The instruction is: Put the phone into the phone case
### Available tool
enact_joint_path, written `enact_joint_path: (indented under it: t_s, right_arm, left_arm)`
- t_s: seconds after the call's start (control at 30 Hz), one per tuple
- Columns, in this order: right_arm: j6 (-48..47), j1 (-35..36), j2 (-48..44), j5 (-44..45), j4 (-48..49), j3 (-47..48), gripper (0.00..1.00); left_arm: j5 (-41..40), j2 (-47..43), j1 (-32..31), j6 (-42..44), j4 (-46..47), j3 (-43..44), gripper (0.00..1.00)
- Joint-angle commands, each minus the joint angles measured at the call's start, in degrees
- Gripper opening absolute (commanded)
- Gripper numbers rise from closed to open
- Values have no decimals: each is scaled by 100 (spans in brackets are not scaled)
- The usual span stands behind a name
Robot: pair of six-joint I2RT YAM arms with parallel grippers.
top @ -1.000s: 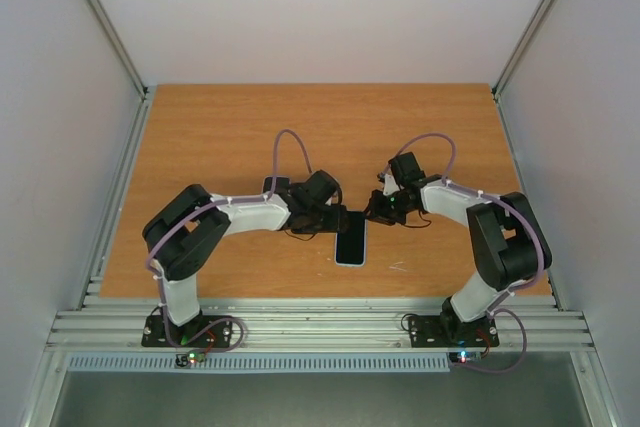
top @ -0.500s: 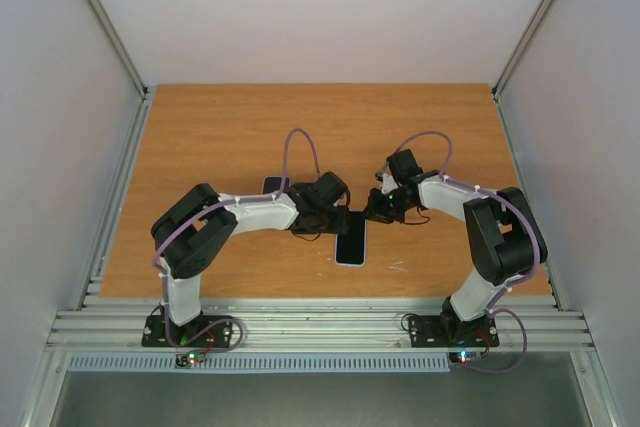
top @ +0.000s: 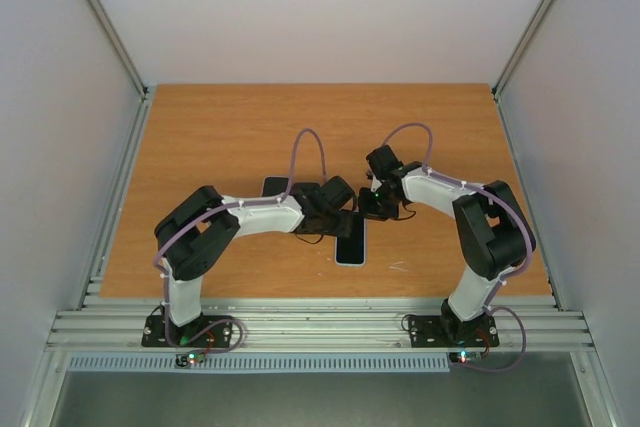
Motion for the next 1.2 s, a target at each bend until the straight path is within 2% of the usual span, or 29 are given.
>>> enact_joint_path:
  t_s: [0.0, 0.07, 0.3, 0.47, 0.67, 0.73, 0.9, 1.0, 1.17]
  right_arm:
    - [228, 169, 725, 1457, -573, -349, 16]
    - [251, 191, 711, 1696, -643, -319, 16]
    - [259, 295, 759, 1702, -623, -274, 16]
    - [186, 302, -109, 1053, -306, -494, 18]
    - [174, 302, -1534, 778, -503, -483, 26]
    - [186, 302, -1994, 809, -633, -485, 32]
    - [229, 301, -3026, 1057, -855, -683, 55]
    - [265, 302, -3534, 1263, -913, -911, 72]
    - [352, 302, -4140, 1739, -929, -1262, 87]
  left_arm:
    - [-275, 207, -25, 31, -720, -132, 51]
    - [-276, 218, -25, 31, -711, -146, 54]
    - [-568, 263, -57, 54, -854, -86, 56]
    - [-678, 77, -122, 24, -828, -170, 57]
    - [-893, -417, -261, -3, -912, -144, 64]
    - [-1008, -586, -375, -13, -970, -93, 68]
    - [-1195, -831, -664, -81, -1012, -55, 76]
    - [-1257, -865, -808, -134, -1011, -71, 83]
    - [-1286, -804, -1029, -236, -967, -67, 93]
